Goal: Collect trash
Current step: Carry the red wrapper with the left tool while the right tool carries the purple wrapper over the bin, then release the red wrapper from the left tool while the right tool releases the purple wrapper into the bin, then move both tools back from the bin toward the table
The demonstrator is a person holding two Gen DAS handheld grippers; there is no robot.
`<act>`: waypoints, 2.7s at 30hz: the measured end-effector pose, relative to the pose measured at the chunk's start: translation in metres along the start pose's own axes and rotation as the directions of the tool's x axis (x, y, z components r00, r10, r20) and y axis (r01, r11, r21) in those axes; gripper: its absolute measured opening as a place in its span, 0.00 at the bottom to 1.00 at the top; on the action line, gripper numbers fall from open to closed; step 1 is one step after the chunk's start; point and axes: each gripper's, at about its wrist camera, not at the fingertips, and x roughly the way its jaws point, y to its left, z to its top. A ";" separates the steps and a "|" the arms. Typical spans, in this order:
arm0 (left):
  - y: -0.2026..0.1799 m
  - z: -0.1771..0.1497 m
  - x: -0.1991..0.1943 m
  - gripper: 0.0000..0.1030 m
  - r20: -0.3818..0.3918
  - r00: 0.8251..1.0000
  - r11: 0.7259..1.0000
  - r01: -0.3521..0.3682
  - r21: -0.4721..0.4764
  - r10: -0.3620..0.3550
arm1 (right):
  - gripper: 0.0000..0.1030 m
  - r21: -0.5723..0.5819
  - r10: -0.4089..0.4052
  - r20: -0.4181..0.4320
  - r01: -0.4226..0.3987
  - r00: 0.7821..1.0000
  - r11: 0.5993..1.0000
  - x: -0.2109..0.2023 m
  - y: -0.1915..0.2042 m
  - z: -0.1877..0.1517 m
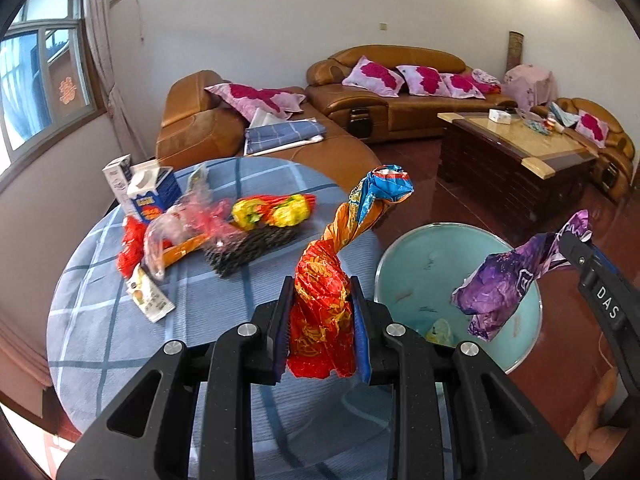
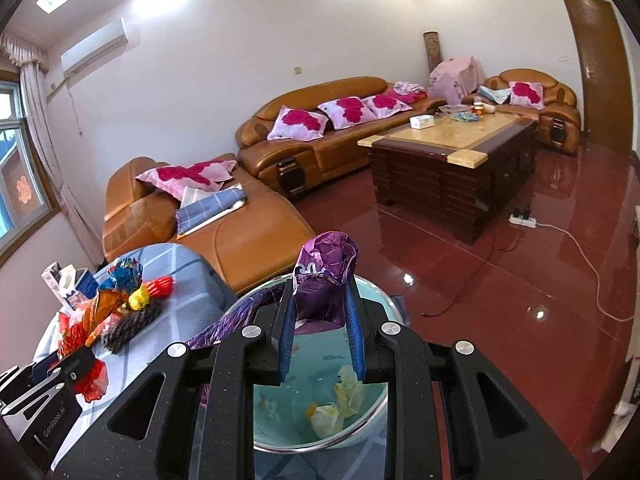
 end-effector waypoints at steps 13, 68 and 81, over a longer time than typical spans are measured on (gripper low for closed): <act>-0.045 0.002 0.036 0.25 -0.049 0.997 0.996 0.067 0.059 -0.064 | 0.23 -0.027 -0.147 -0.011 0.146 0.989 0.989 0.028 -0.025 -0.005; -0.037 -0.008 0.049 0.77 -0.080 0.997 1.000 -0.006 0.028 0.008 | 0.82 0.020 -0.149 0.003 0.149 0.989 0.989 0.030 -0.028 -0.011; 0.047 -0.034 0.055 0.78 -0.123 0.988 0.993 -0.097 -0.063 0.089 | 0.82 -0.098 -0.105 -0.026 0.102 0.994 0.990 0.033 0.006 -0.026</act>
